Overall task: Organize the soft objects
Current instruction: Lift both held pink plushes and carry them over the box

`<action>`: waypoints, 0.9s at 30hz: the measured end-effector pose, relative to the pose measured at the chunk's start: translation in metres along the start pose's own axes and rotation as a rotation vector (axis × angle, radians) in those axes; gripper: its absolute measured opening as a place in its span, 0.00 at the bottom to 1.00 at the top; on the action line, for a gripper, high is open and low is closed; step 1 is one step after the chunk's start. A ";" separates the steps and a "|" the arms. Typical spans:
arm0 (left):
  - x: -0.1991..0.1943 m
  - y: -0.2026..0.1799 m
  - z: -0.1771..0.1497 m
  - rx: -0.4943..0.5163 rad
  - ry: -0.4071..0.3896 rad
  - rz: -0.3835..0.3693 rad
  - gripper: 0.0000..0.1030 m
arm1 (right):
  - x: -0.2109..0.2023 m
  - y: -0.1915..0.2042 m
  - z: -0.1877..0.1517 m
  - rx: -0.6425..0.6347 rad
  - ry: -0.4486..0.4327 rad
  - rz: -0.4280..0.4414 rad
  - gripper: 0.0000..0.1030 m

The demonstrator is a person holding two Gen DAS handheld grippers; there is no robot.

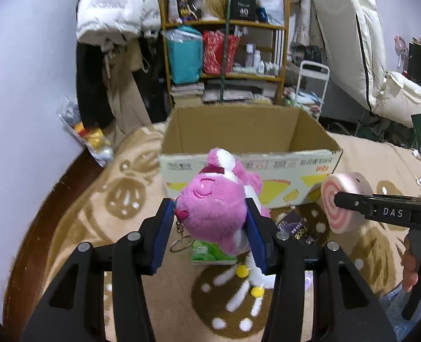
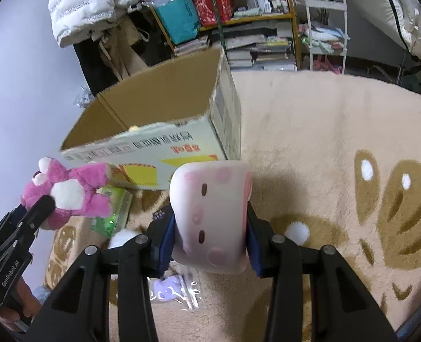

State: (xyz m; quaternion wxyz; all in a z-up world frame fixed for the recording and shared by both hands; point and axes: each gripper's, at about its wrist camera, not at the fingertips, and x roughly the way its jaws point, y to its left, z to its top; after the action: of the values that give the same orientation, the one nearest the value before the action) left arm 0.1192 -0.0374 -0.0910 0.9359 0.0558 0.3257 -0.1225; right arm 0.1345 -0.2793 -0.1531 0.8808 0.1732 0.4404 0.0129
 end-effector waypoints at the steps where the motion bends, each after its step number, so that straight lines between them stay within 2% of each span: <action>1: -0.005 0.000 0.001 0.001 -0.011 0.006 0.47 | -0.004 0.001 0.000 -0.003 -0.015 0.001 0.44; 6: -0.030 -0.001 0.003 0.015 -0.079 0.047 0.47 | -0.035 0.007 -0.001 -0.021 -0.122 -0.018 0.42; 11: -0.052 -0.003 0.006 0.014 -0.137 0.045 0.47 | -0.065 0.015 0.002 -0.039 -0.224 -0.004 0.42; 20: -0.078 -0.009 0.009 0.052 -0.217 0.067 0.47 | -0.094 0.031 0.010 -0.092 -0.314 0.003 0.42; 24: -0.079 -0.008 0.015 0.025 -0.206 0.025 0.47 | -0.101 0.034 0.012 -0.104 -0.342 0.005 0.42; 27: -0.079 -0.007 0.020 0.019 -0.215 0.031 0.47 | -0.104 0.036 0.015 -0.109 -0.357 0.012 0.42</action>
State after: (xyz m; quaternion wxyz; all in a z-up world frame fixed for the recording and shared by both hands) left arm 0.0698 -0.0322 -0.0261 0.9666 0.0560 0.2215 -0.1163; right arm 0.0873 -0.2683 -0.0527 0.9530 0.1274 0.2746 0.0111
